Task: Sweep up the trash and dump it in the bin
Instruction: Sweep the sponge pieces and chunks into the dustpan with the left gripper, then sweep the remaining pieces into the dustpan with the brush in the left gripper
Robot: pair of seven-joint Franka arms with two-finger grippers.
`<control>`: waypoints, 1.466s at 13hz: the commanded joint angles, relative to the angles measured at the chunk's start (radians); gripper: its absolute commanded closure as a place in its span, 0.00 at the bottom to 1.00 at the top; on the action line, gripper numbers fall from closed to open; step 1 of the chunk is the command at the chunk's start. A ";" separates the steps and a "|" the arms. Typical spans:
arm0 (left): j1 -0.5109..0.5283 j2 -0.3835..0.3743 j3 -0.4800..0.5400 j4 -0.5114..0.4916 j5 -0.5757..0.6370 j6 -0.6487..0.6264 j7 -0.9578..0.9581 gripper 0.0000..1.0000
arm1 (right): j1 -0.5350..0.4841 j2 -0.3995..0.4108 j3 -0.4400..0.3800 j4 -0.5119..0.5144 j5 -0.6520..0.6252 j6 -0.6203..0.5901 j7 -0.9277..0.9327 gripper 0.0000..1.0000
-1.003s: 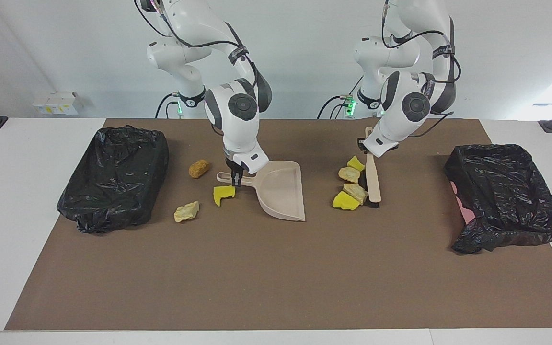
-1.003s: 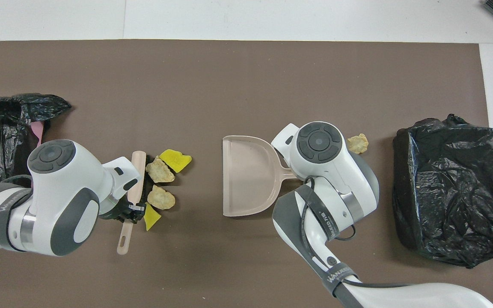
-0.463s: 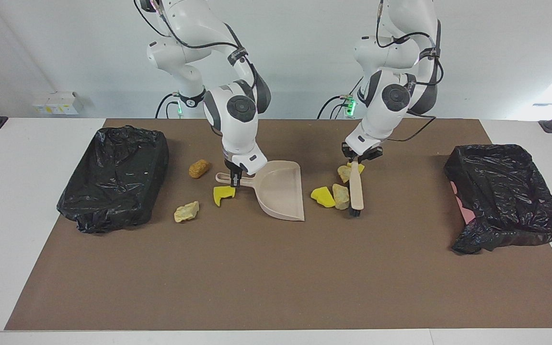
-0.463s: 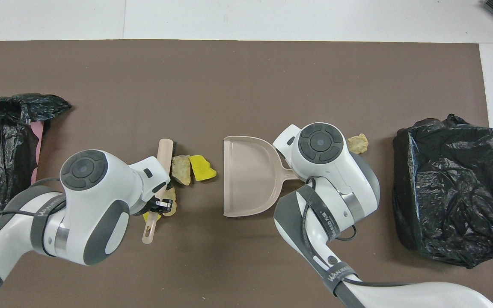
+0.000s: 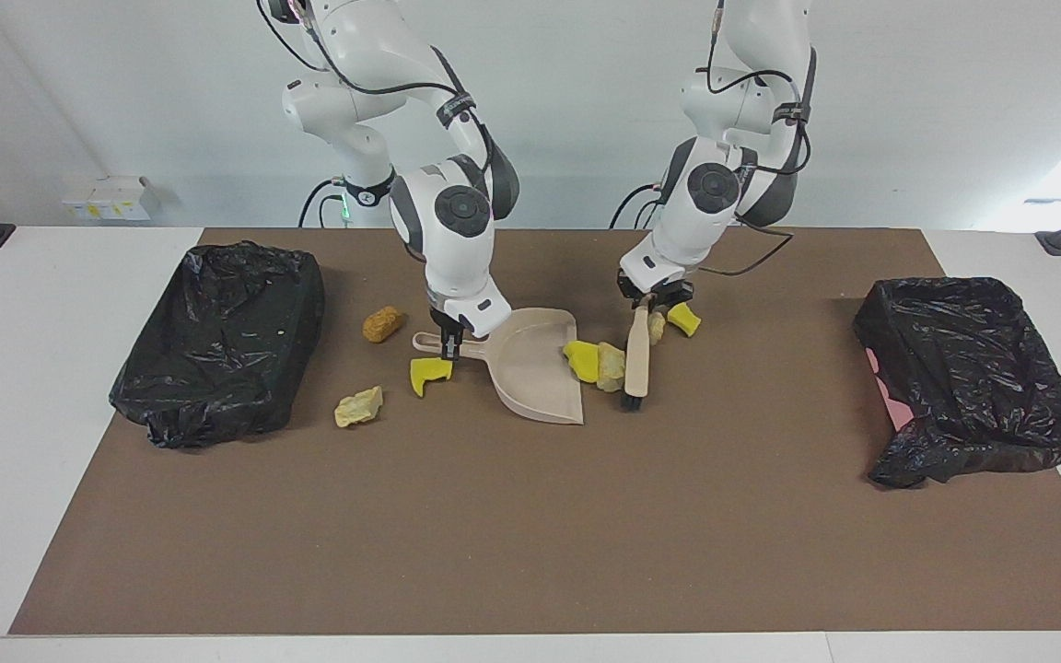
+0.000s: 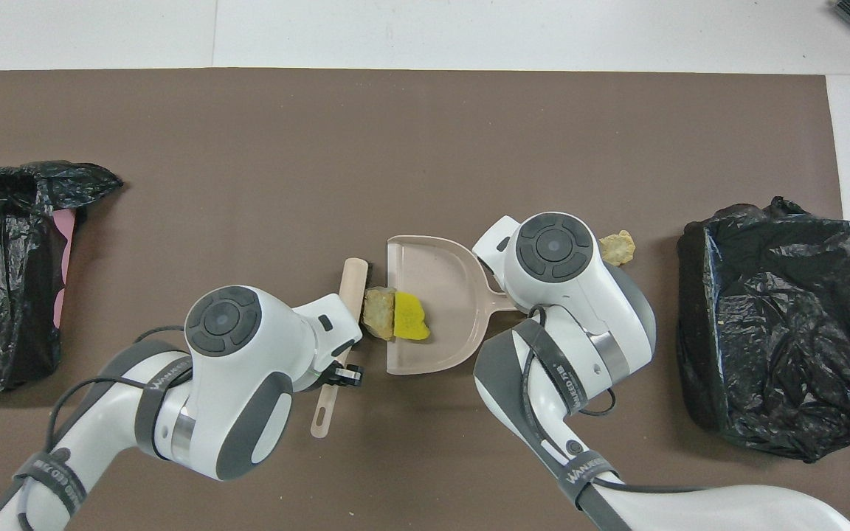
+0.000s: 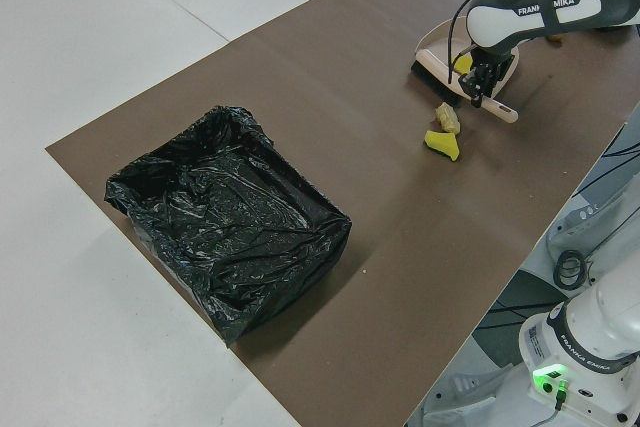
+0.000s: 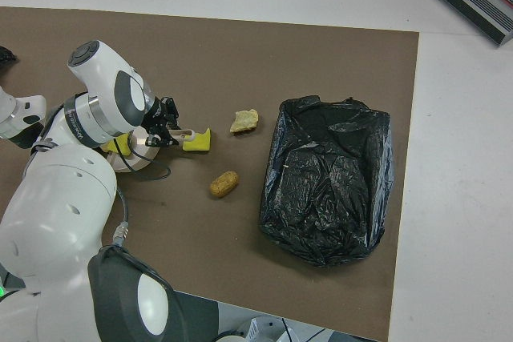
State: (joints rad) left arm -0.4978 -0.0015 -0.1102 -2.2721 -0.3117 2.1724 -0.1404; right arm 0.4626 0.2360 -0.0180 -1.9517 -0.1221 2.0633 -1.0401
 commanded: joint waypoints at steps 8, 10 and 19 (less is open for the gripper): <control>0.054 -0.086 0.037 0.100 -0.143 -0.267 -0.166 1.00 | -0.025 -0.015 0.007 -0.033 -0.024 0.046 -0.028 1.00; 0.096 -0.147 0.037 0.097 -0.049 -0.392 -0.174 1.00 | -0.024 -0.015 0.007 -0.035 -0.024 0.046 -0.026 1.00; 0.107 -0.412 0.026 -0.197 0.138 -0.453 -0.545 1.00 | -0.028 -0.014 0.007 -0.033 -0.024 0.061 -0.047 1.00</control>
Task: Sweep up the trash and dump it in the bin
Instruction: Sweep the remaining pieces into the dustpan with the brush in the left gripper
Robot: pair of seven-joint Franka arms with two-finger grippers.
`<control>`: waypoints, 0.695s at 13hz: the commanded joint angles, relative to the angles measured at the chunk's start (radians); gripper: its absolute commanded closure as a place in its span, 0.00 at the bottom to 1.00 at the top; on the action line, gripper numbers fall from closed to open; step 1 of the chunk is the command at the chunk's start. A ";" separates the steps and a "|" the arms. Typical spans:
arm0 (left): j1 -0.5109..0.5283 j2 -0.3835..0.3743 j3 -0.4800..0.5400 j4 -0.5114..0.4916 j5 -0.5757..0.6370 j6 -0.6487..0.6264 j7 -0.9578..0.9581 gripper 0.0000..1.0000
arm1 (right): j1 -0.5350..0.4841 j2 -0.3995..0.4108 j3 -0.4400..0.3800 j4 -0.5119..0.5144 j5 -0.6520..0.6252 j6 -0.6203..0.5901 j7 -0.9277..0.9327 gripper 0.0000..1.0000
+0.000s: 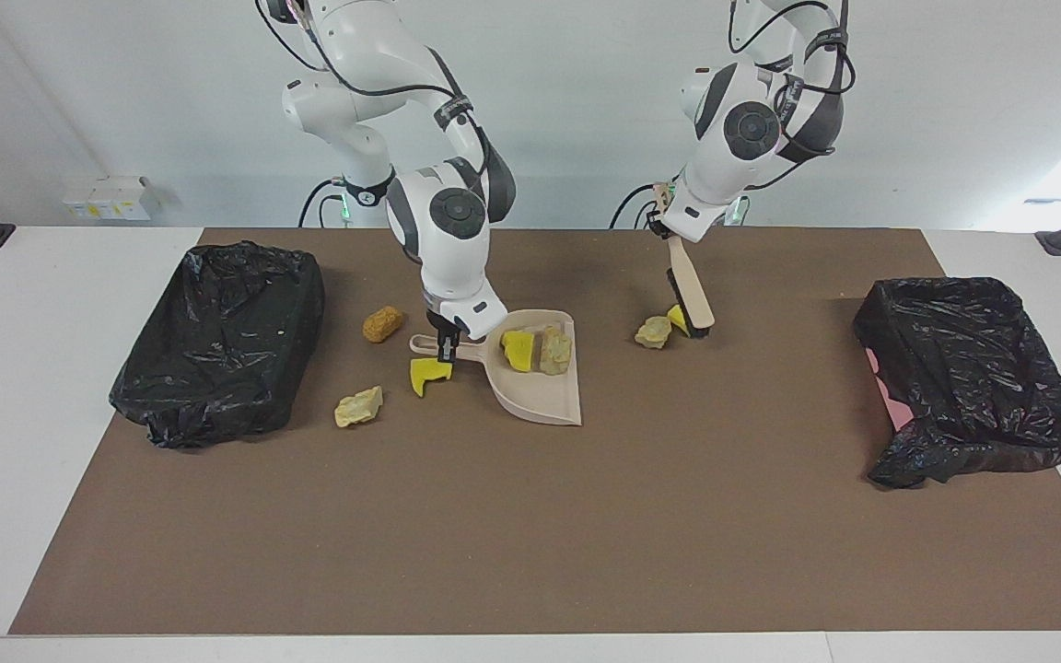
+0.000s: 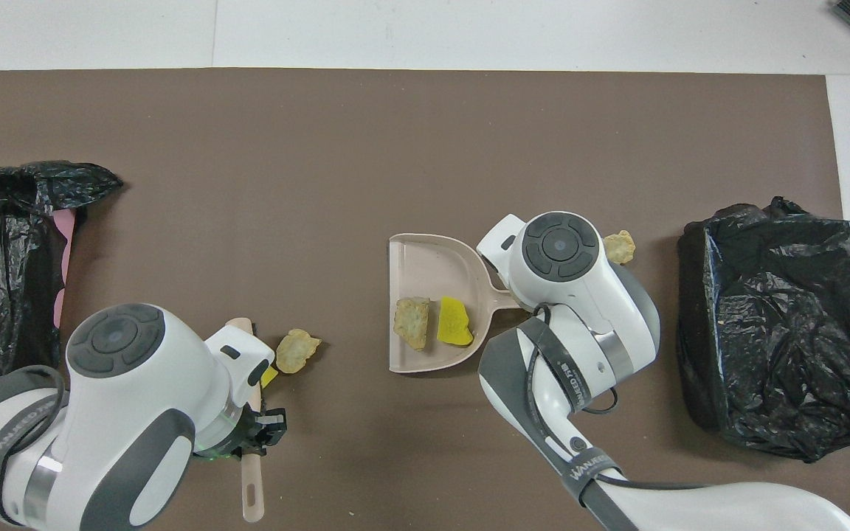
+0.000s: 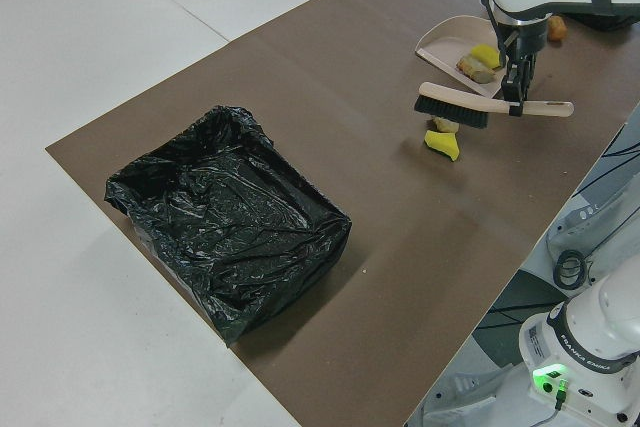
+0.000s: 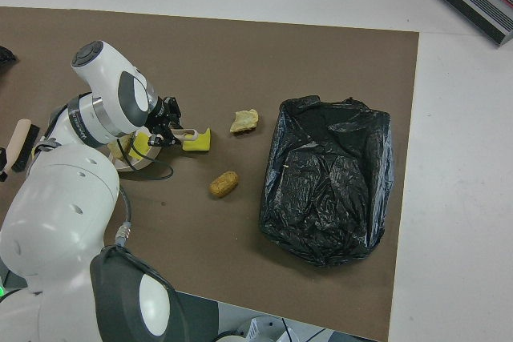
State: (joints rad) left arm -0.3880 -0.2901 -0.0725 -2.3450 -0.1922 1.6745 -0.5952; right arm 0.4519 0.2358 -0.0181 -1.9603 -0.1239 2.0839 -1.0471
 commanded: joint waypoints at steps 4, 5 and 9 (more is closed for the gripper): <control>-0.009 -0.195 -0.016 -0.250 0.019 0.131 -0.214 1.00 | -0.018 -0.013 0.007 -0.026 -0.022 0.042 -0.048 1.00; -0.031 -0.179 -0.021 -0.264 0.017 0.178 -0.256 1.00 | -0.018 -0.013 0.007 -0.026 -0.022 0.042 -0.048 1.00; -0.103 -0.040 -0.021 -0.258 0.007 0.368 -0.310 1.00 | -0.019 -0.013 0.007 -0.026 -0.022 0.042 -0.048 1.00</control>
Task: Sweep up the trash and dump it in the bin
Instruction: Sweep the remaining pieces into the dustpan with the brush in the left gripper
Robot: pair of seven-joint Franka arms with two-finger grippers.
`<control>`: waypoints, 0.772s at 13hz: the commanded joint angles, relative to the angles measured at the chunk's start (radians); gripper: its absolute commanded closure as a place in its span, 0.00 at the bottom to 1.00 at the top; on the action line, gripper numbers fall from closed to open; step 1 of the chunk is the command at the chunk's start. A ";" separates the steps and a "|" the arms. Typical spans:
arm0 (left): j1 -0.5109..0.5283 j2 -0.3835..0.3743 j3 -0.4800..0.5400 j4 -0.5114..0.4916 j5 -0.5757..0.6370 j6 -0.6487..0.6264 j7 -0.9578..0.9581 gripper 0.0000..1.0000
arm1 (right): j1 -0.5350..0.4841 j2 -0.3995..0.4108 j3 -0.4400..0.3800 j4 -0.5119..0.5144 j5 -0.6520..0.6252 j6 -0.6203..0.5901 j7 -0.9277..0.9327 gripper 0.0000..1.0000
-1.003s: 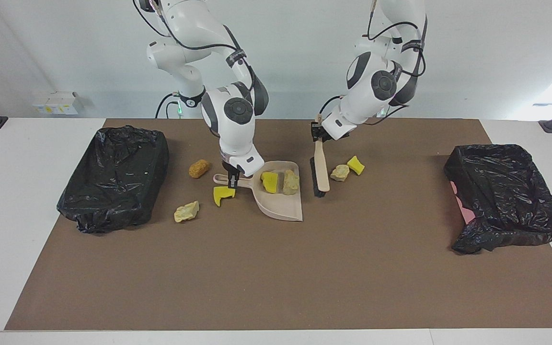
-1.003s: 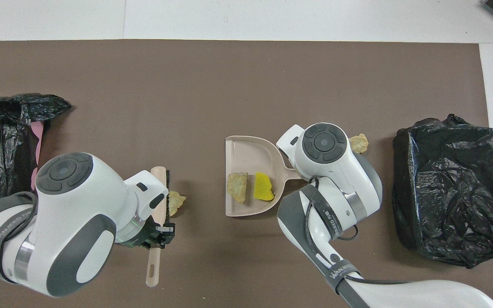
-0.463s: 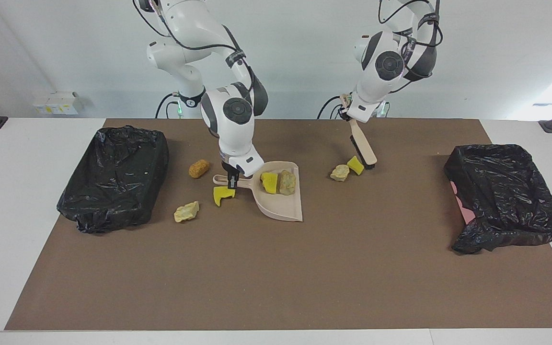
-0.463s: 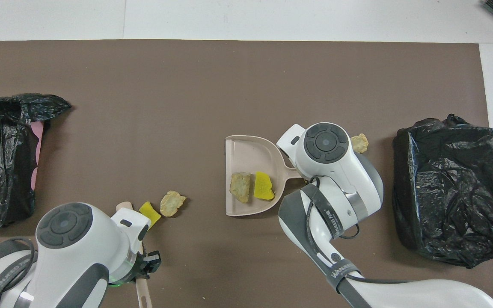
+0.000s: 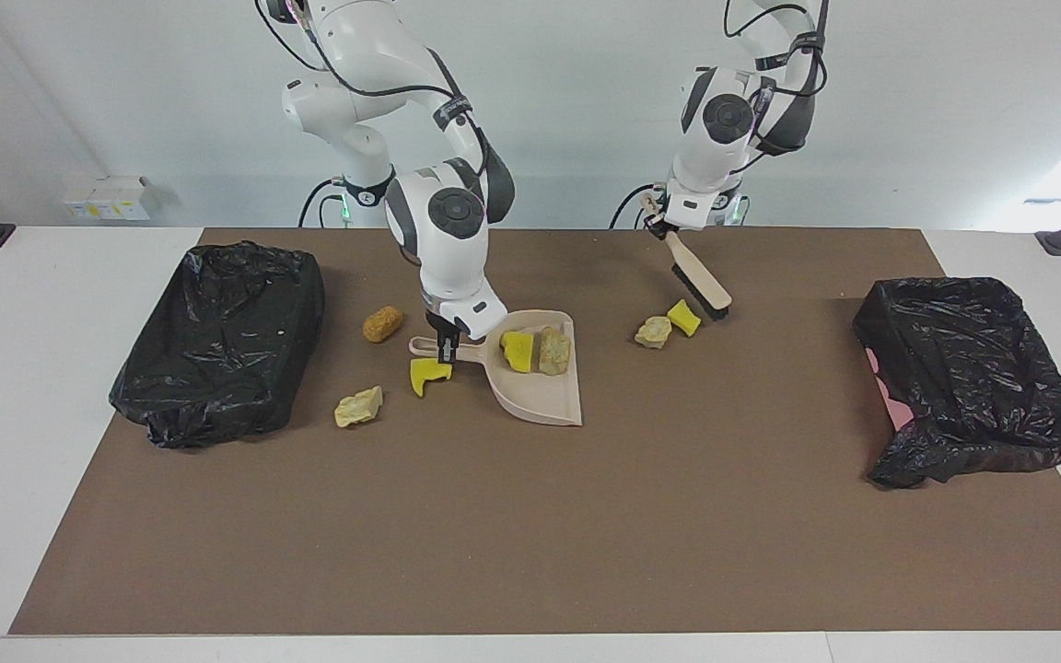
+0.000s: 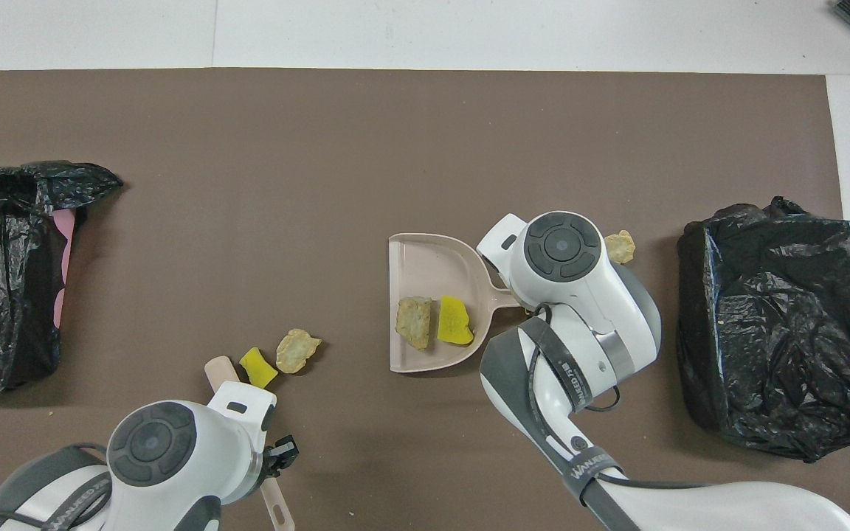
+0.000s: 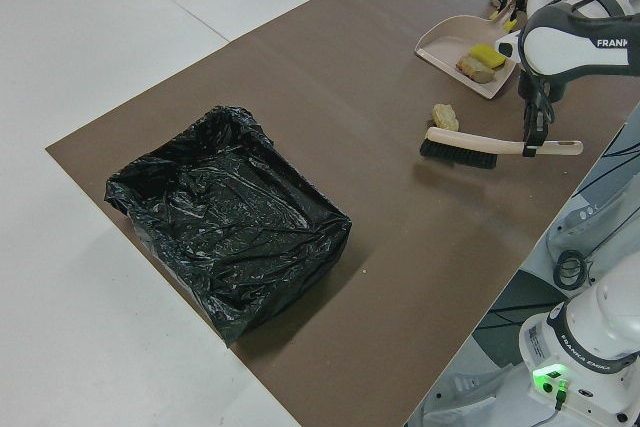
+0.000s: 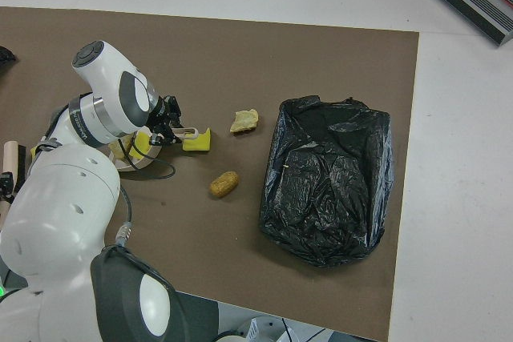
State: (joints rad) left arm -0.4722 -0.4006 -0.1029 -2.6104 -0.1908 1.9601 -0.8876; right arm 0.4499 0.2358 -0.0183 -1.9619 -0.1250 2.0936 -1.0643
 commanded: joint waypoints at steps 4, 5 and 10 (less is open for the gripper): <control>-0.028 0.274 0.008 0.175 0.004 0.140 0.037 1.00 | -0.017 -0.013 0.008 -0.025 -0.021 0.032 -0.031 1.00; -0.042 0.304 0.009 0.212 0.005 0.141 0.079 1.00 | -0.017 -0.013 0.008 -0.025 -0.021 0.032 -0.031 1.00; -0.107 0.411 0.006 0.334 0.004 0.143 0.238 1.00 | -0.017 -0.013 0.008 -0.025 -0.021 0.032 -0.031 1.00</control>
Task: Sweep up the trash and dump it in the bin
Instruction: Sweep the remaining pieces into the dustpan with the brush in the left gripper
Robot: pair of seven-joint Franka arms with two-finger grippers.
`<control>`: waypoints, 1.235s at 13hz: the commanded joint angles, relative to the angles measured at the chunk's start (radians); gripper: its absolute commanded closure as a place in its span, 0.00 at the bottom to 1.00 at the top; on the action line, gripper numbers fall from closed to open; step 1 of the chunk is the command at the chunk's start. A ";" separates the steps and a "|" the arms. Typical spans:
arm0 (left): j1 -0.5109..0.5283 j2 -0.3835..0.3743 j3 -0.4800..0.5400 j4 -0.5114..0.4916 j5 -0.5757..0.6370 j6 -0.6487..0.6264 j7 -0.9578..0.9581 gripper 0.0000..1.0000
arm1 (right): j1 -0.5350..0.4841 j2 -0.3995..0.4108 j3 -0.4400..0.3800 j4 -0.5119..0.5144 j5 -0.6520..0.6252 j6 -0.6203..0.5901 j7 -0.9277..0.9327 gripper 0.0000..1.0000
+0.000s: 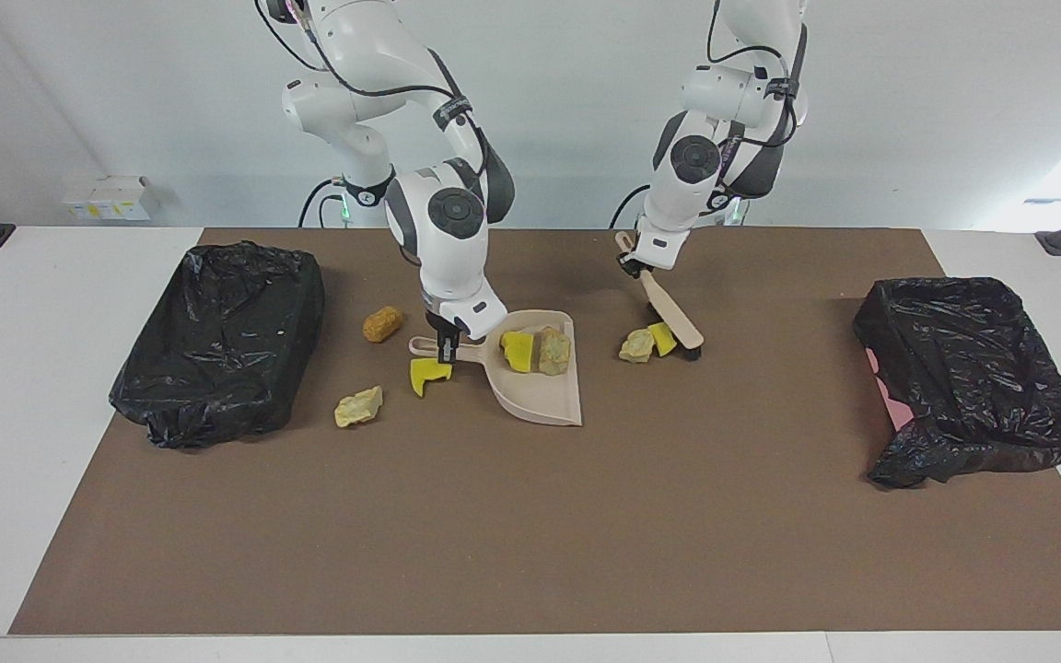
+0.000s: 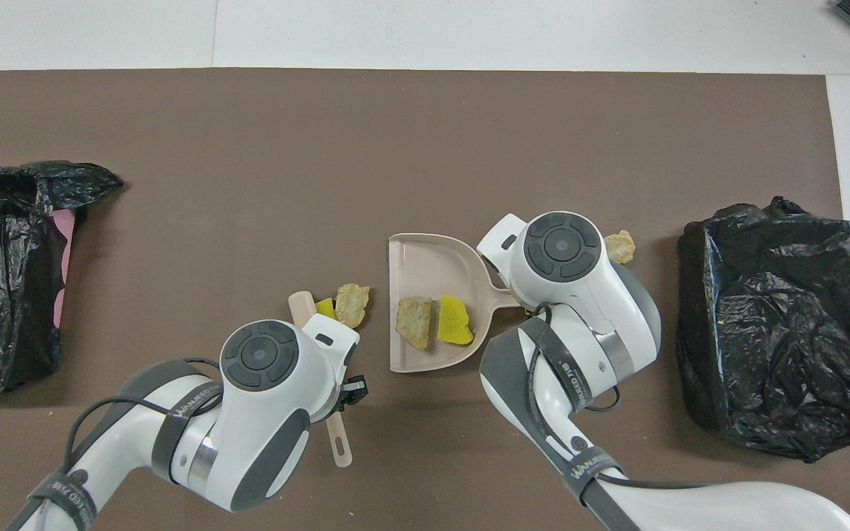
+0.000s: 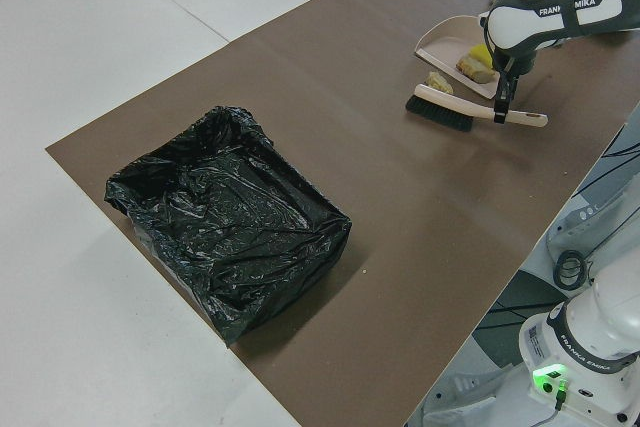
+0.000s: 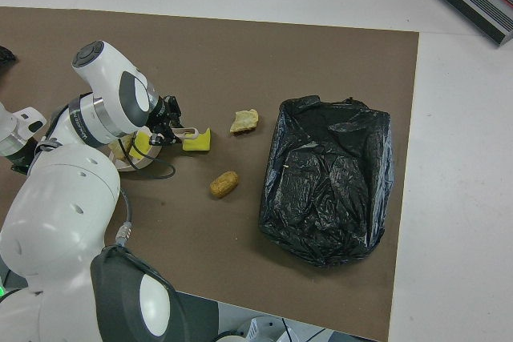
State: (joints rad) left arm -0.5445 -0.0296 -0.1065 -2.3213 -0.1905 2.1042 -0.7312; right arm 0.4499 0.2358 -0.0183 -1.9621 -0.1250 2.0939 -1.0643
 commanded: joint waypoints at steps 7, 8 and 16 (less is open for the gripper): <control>-0.149 0.072 0.002 0.112 -0.082 0.086 0.386 1.00 | -0.027 -0.013 0.008 -0.024 -0.021 0.031 -0.031 1.00; -0.166 0.082 0.002 0.137 -0.093 0.085 0.384 1.00 | -0.027 -0.012 0.008 -0.024 -0.021 0.031 -0.031 1.00; -0.097 0.059 0.017 0.184 -0.090 -0.125 0.084 1.00 | -0.045 -0.007 0.009 -0.020 -0.019 0.032 -0.031 1.00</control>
State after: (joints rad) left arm -0.6551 0.0467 -0.0844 -2.1497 -0.2849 2.0280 -0.5505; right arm 0.4262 0.2357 -0.0182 -1.9628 -0.1250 2.0939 -1.0685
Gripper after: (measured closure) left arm 0.736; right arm 0.678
